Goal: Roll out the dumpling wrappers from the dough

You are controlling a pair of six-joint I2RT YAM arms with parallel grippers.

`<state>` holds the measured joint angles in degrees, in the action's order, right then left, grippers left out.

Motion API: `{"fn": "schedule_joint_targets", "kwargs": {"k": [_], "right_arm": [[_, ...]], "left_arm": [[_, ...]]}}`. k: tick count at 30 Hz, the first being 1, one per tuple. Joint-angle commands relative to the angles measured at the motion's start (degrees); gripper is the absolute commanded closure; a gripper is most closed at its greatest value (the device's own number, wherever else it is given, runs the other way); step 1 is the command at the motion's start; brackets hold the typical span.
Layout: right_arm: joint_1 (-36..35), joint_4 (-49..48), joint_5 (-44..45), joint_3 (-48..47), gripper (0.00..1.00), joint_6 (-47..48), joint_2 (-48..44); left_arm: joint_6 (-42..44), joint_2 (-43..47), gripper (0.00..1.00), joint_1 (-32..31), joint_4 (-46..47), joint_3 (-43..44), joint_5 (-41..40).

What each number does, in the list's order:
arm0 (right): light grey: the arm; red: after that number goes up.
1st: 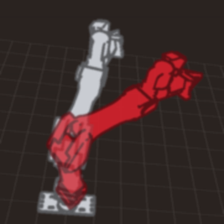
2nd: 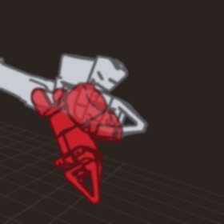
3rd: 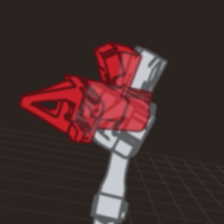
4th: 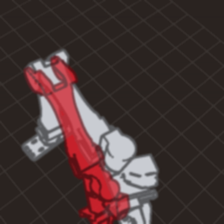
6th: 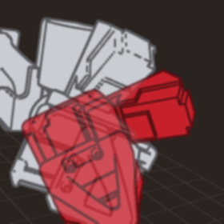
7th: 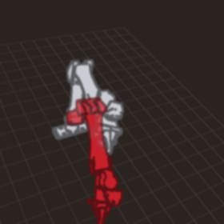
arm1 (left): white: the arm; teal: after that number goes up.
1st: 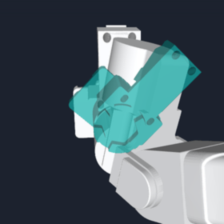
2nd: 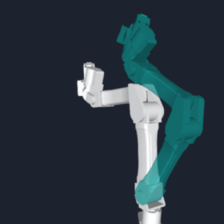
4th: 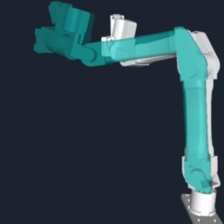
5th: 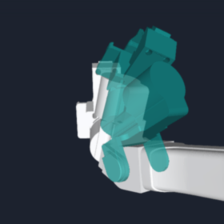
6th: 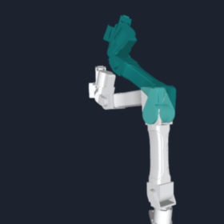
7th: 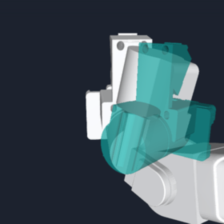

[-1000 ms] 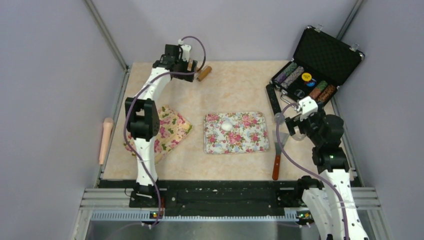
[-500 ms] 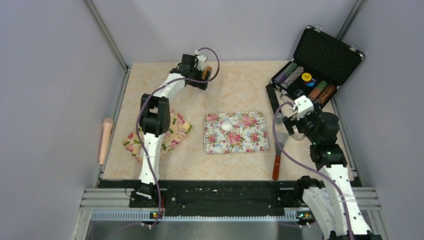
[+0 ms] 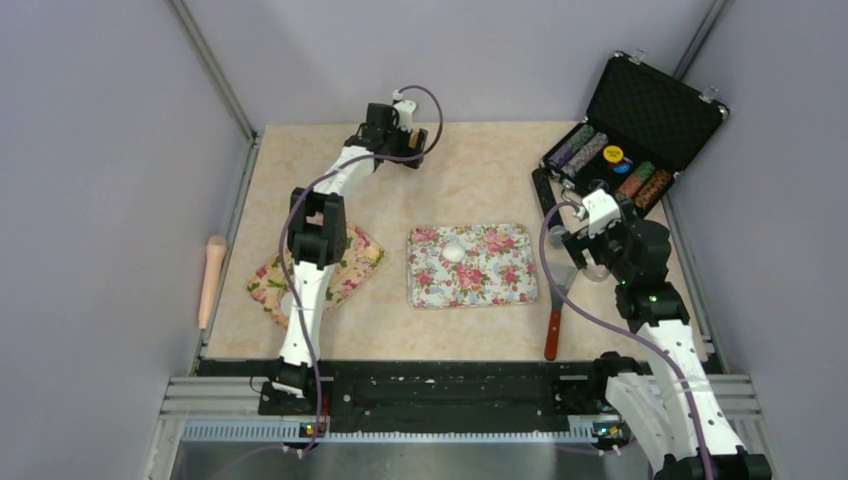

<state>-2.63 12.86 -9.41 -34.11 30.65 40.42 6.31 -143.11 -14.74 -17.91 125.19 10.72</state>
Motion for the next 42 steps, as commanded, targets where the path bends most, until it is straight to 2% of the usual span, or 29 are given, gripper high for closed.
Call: {"fn": "schedule_joint_targets", "kwargs": {"k": [1,11,15,21,28,37,42], "right_arm": [[-0.71,-2.40,1.65,0.42,0.08,0.91,0.01],[-0.85,-2.18,1.42,0.09,0.08,0.74,0.46],[-1.05,-1.85,1.17,-0.16,0.08,0.43,0.57],[-1.01,-1.13,0.75,-1.18,0.09,-0.55,0.73],[-1.04,-0.47,0.38,-1.74,0.10,-1.32,0.71],[-0.98,-0.43,0.33,-1.88,0.10,-1.52,0.78],[-1.03,-0.31,-0.02,-2.06,0.10,-1.74,0.43]], "left_arm": [[0.39,-2.39,0.01,-0.62,1.44,5.33,1.93],[-0.34,-6.24,0.01,-1.00,-5.89,13.13,0.55],[0.36,-6.76,0.01,-1.59,-7.98,14.26,-2.40],[2.48,-8.22,0.01,-3.08,-15.22,16.52,-1.06],[0.40,-8.15,0.01,-3.08,-14.12,16.35,-5.96],[-4.12,-8.41,0.01,-3.44,-17.52,16.36,2.03],[-5.94,-8.37,0.05,-3.74,-17.30,16.09,4.49]]}}
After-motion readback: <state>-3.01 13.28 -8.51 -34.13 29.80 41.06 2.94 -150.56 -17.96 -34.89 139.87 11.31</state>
